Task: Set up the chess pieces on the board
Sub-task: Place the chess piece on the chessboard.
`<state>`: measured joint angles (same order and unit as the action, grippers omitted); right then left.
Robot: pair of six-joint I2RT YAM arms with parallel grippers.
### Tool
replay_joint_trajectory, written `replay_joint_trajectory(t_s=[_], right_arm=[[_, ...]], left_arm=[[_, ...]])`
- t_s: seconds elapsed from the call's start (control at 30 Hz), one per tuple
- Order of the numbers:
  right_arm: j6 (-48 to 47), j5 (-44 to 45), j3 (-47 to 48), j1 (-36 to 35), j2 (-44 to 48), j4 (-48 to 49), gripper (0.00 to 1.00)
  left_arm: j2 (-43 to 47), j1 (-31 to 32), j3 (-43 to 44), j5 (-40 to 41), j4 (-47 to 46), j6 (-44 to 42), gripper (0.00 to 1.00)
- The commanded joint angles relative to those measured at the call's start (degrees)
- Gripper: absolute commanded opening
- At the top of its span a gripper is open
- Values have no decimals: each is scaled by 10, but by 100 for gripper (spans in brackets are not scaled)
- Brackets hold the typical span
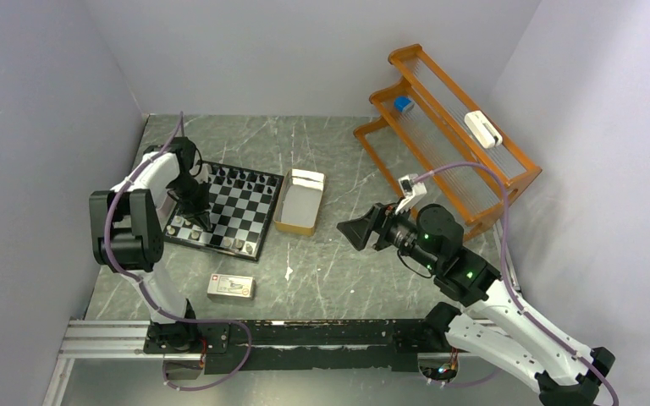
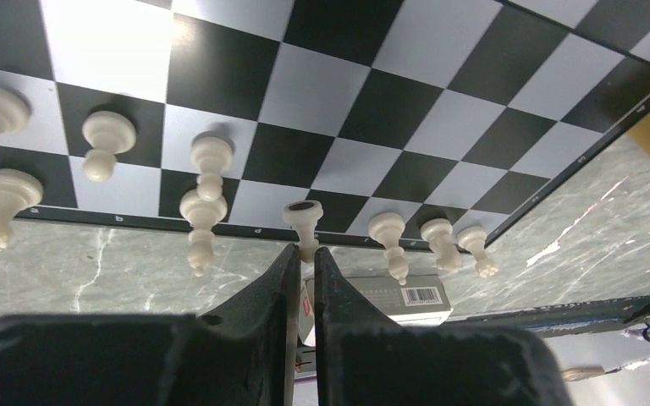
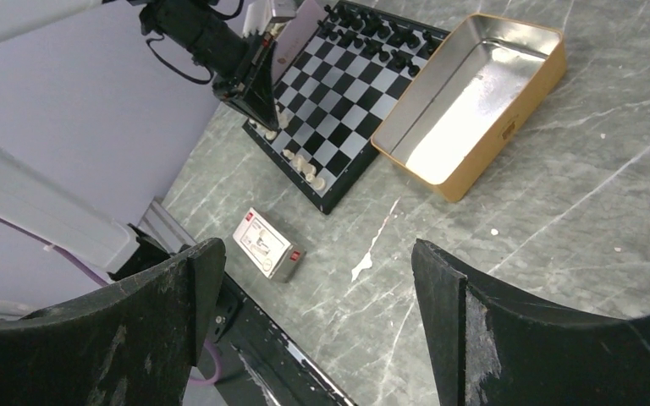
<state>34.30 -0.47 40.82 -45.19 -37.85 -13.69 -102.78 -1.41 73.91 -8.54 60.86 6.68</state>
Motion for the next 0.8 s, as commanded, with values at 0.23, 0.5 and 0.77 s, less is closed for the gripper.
replay_joint_trajectory(t_s=[0.23, 0.5, 0.77], right_arm=[[-16, 23, 1, -1, 17, -9, 86], [-12, 23, 6, -1, 12, -7, 86], [-7, 27, 2, -1, 20, -11, 86]], left_arm=[[-27, -7, 25, 5, 12, -3, 13], [-34, -7, 28, -2, 11, -5, 15], [-35, -7, 41, 5, 14, -7, 20]])
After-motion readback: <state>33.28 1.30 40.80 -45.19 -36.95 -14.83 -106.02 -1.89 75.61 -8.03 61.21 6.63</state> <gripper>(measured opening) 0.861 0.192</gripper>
